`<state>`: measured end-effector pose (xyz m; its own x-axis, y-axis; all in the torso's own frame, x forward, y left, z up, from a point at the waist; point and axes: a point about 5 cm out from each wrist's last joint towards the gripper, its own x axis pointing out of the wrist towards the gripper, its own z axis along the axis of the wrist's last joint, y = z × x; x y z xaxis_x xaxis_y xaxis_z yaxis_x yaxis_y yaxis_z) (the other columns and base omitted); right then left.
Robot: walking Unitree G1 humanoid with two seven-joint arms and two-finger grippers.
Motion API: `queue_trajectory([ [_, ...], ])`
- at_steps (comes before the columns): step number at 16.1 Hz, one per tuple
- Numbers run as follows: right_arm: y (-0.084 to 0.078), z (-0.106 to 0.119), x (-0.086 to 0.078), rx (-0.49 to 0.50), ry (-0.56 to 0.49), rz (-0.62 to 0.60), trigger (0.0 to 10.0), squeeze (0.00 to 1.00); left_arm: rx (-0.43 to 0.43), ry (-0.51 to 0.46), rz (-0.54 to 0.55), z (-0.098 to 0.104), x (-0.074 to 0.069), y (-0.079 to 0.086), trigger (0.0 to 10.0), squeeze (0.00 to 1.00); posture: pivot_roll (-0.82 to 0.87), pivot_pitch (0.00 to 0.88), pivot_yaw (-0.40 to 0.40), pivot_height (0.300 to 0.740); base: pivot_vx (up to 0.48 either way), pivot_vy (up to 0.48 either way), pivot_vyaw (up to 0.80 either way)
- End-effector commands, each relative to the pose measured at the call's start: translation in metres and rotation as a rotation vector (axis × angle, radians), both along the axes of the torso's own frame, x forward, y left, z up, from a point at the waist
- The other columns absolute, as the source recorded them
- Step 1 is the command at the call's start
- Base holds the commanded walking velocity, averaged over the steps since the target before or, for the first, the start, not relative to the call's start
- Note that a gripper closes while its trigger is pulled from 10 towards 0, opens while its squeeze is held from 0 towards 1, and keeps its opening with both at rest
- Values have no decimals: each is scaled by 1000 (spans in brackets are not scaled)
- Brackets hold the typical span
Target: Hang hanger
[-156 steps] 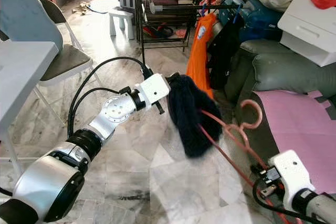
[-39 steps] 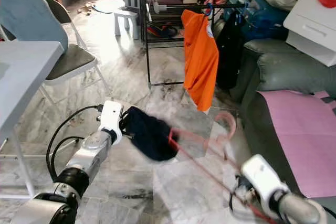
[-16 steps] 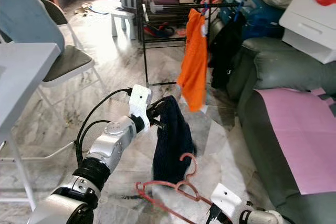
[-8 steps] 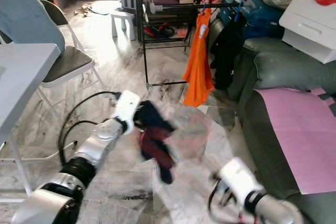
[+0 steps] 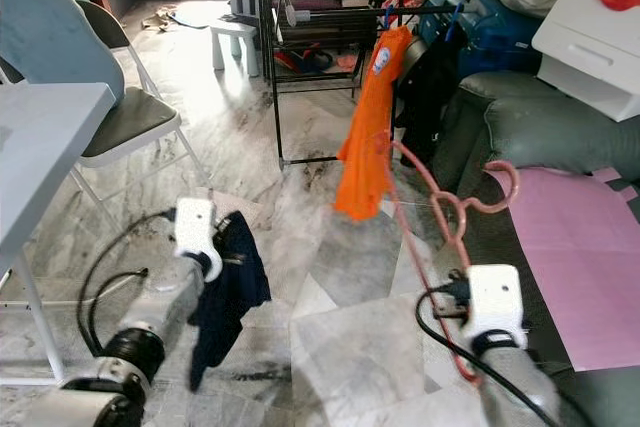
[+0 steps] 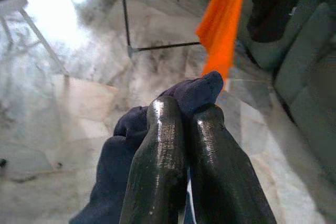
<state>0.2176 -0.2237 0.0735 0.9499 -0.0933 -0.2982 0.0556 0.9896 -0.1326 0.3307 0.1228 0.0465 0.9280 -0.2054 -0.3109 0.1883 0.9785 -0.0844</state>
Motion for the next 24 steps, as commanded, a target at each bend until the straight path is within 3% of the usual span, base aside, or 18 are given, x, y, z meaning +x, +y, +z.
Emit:
queue_trajectory([
  [1,5,-6,2,6,22,-31,10000,0,8,-46,-29,6,2,-3,10000,0,-24,0,-29,740,0,0,0],
  [4,18,-18,1,26,72,-38,10000,0,74,-103,-100,11,4,-8,10000,0,-28,0,-30,740,0,0,0],
  [6,9,-29,-6,-6,154,-134,10000,0,151,-173,-156,16,5,-10,10000,0,-34,0,-28,740,0,0,0],
  [8,-5,-39,-16,-168,219,-186,10000,0,212,-207,-188,15,2,-3,10000,0,-19,0,-36,740,0,0,0],
  [9,-10,-38,-18,-355,211,-141,10000,0,227,-201,-178,12,1,4,10000,0,-15,0,-39,740,0,0,0],
  [11,-14,-37,-18,-445,215,-129,10000,0,252,-200,-165,10,-1,9,10000,0,2,0,-42,740,0,0,0],
  [13,-19,-41,-15,-423,216,-156,10000,0,305,-248,-170,14,0,14,10000,0,24,0,-38,740,0,0,0],
  [15,-13,-35,-6,-289,139,-184,10000,0,387,-321,-223,20,-1,14,10000,0,35,0,-41,740,0,0,0],
  [19,-1,-27,5,-179,70,-163,10000,0,383,-360,-286,24,-2,7,10000,0,38,0,-43,740,0,0,0],
  [20,10,-13,12,-111,13,-86,10000,0,341,-405,-388,32,-2,-6,10000,0,18,0,-36,740,0,0,0],
  [21,17,-2,15,-105,-21,-29,10000,0,310,-443,-462,40,0,-16,10000,0,5,0,-29,740,0,0,0],
  [23,17,6,13,-139,-30,17,10000,0,324,-483,-533,53,7,-30,10000,0,-12,0,-16,740,0,0,0],
  [24,10,9,8,-157,-15,34,10000,0,358,-521,-647,62,8,-43,10000,0,-21,0,-5,740,0,0,0],
])
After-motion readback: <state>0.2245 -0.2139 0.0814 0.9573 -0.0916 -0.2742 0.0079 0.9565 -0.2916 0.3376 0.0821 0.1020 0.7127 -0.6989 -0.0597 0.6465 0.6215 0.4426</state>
